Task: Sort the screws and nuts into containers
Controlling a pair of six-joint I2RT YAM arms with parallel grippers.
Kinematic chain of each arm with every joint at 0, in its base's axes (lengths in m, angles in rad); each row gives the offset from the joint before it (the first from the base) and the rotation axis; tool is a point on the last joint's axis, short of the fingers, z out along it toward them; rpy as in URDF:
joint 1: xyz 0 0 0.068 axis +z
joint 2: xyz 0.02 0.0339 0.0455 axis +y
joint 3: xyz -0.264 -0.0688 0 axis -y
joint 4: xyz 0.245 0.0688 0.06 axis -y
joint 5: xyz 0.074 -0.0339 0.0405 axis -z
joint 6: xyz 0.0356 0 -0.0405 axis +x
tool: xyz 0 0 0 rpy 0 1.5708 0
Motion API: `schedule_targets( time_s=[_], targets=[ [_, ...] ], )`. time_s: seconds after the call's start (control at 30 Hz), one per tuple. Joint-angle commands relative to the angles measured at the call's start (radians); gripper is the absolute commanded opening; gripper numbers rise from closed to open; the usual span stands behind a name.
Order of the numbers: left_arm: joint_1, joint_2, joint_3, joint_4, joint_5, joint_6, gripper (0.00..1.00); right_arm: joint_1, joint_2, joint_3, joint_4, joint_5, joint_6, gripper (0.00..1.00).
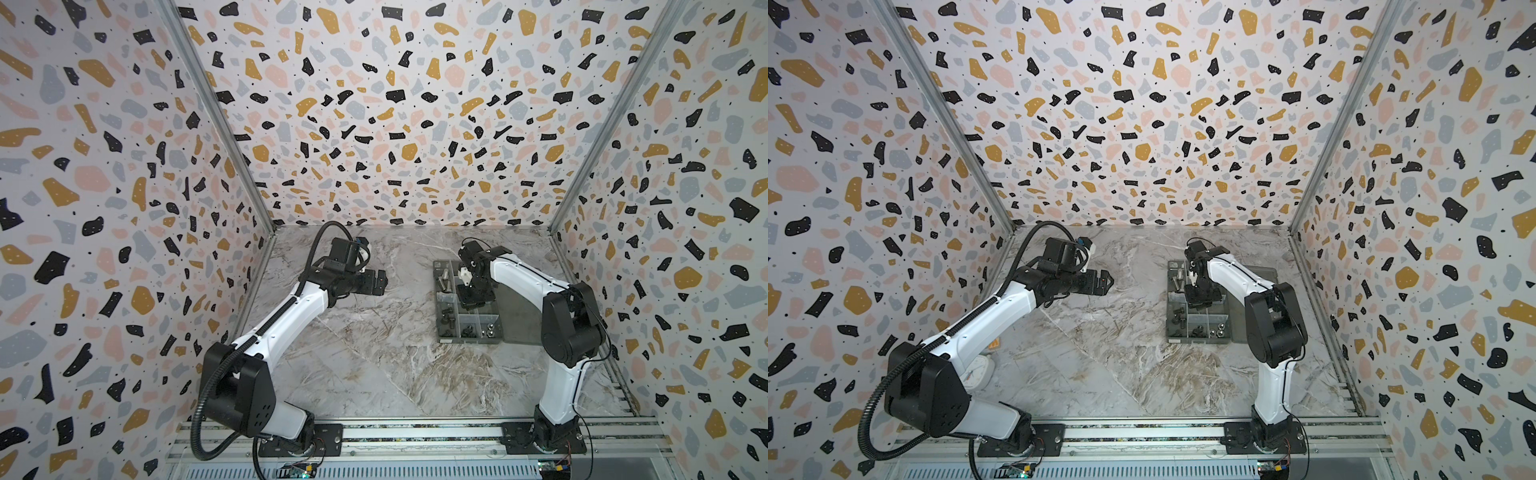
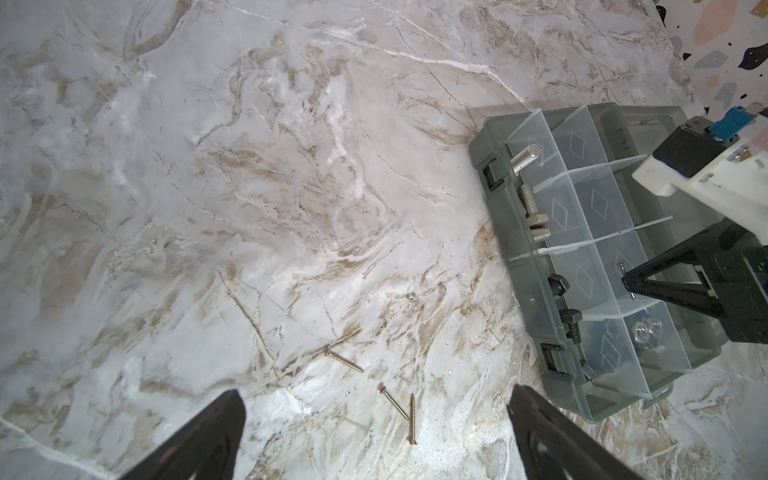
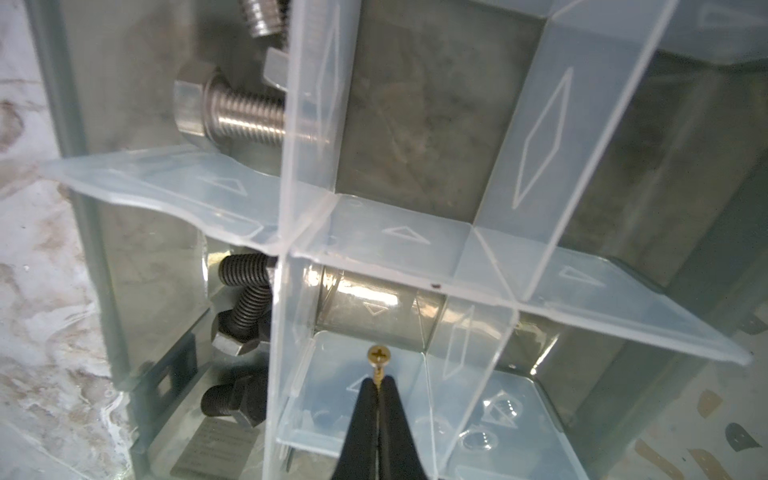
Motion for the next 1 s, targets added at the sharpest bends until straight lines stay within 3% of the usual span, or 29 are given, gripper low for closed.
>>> schedule_targets(
  time_s=[0.0,0.1,0.43,0.7,0.97],
  targets=[
    [0.005,-0.004,0.043,0.01,-0.013,0.014,1.0,-0.005,-0.008,0.008,0.0,0.003,-0.007,0.21],
    [0.005,-0.009,0.043,0.003,-0.043,0.009,1.0,-0.004,-0.022,0.042,-0.025,0.011,-0.009,0.27],
    [0.009,-0.082,-0.011,-0.003,-0.096,-0.007,1.0,0.083,-0.005,0.305,-0.173,0.025,-0.005,0.26],
    [0.011,-0.22,-0.135,-0.029,-0.113,-0.04,1.0,0.239,0.084,0.359,-0.14,-0.064,0.031,0.25],
    [0.011,-0.359,-0.243,-0.067,-0.141,-0.099,0.99,0.339,0.203,0.442,-0.073,-0.086,-0.02,0.25]
  ],
)
